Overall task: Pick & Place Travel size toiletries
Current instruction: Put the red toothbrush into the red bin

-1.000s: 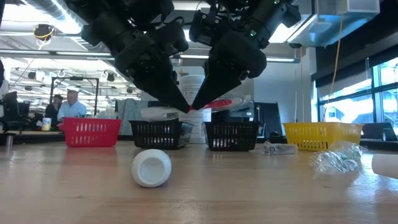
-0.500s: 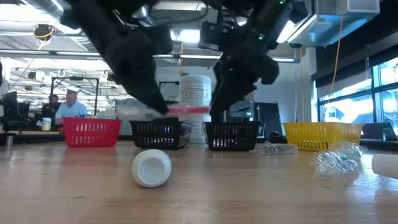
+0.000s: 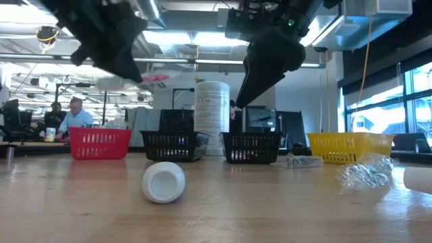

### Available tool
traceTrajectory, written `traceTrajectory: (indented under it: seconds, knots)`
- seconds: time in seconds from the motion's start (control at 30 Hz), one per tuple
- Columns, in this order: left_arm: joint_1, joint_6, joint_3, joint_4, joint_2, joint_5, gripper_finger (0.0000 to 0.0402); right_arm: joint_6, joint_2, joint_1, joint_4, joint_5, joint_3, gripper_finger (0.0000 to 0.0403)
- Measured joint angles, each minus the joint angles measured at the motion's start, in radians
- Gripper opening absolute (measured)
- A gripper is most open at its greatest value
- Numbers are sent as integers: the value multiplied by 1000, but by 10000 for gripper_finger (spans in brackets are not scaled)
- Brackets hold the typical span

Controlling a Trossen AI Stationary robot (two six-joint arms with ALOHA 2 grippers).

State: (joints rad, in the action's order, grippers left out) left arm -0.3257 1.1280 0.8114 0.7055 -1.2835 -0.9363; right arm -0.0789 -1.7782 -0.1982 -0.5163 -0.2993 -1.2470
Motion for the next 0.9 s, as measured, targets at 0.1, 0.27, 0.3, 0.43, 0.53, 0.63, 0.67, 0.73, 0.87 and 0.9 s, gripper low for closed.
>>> traceTrajectory:
  seconds: [0.1, 0.27, 0.3, 0.43, 0.53, 0.63, 0.67, 0.73, 0.87, 0.9]
  knots:
    - [37, 119, -45, 26, -5, -18, 20, 0, 0, 0, 3, 0, 0, 152]
    - [118, 285, -157, 24, -9, -51, 20, 5, 0, -3, 7, 0, 0, 139]
    - [136, 313, -177, 26, -9, -61, 20, 8, 0, -3, 7, 0, 0, 137]
    - [195, 352, -235, -3, -9, -71, 25, 8, 0, -3, 7, 0, 1, 129]
    - [223, 352, -262, -31, -9, -61, 33, 8, 0, -3, 7, 0, 1, 124]
    - [245, 352, -280, -81, -9, -49, 40, 8, 0, -3, 7, 0, 1, 120]
    - [251, 352, -282, -96, -9, -36, 42, 8, 0, -3, 7, 0, 1, 119]
    - [260, 352, -283, -114, -9, -7, 46, 9, 0, -3, 7, 0, 1, 117]
    - [271, 352, -283, -114, -9, 46, 57, 9, 0, -3, 7, 0, 1, 115]
    - [271, 352, -283, -114, -9, 55, 60, 9, 0, -3, 7, 0, 1, 114]
